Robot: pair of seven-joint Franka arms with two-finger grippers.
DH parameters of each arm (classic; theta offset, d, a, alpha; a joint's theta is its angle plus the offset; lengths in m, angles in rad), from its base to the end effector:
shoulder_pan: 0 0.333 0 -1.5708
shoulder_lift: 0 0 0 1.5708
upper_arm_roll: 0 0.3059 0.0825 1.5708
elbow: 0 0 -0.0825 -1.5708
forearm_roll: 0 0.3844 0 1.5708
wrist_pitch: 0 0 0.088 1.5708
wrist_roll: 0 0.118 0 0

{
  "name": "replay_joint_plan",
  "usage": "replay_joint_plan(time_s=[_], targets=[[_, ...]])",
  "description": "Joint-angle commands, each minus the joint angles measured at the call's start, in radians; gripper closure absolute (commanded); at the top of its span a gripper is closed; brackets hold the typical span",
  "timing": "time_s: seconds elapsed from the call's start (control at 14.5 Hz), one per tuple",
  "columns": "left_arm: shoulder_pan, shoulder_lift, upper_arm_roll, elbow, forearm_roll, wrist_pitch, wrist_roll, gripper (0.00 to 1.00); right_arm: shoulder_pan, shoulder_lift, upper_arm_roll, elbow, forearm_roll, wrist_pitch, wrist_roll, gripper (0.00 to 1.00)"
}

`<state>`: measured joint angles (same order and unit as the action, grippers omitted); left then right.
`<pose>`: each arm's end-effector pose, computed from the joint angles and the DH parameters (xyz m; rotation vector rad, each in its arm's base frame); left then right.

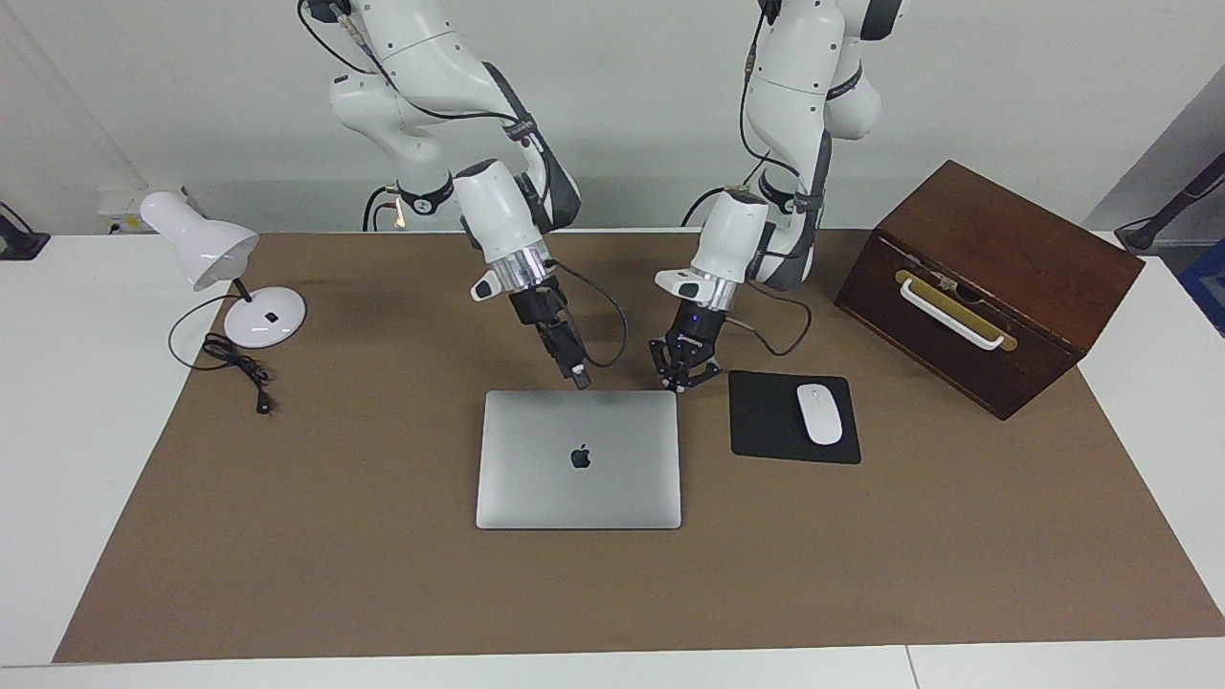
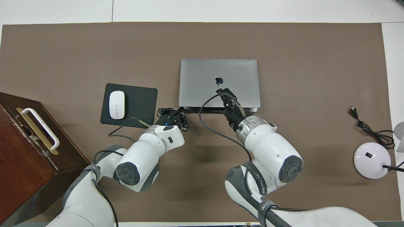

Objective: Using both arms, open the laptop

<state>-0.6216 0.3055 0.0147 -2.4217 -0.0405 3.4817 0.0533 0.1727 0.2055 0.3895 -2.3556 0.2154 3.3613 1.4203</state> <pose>0.4512 -0.3073 0.2556 2.6183 -0.8374 1.0487 0.4942 0.2788 0.3256 -2.0060 1.2704 -0.4349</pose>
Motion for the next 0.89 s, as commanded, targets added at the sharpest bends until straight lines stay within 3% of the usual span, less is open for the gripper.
replay_joint_plan(time_s=[0.0, 0.83], targets=[[0.01, 0.035, -0.004, 0.035, -0.001, 0.019, 0.016, 1.0, 0.018, -0.014, 0.006, -0.02, 0.027, 0.024, 0.009, 0.0], [0.023, 0.072, -0.004, 0.079, -0.001, 0.017, 0.014, 1.0, 0.022, -0.012, 0.008, -0.06, 0.027, 0.032, 0.011, 0.0]])
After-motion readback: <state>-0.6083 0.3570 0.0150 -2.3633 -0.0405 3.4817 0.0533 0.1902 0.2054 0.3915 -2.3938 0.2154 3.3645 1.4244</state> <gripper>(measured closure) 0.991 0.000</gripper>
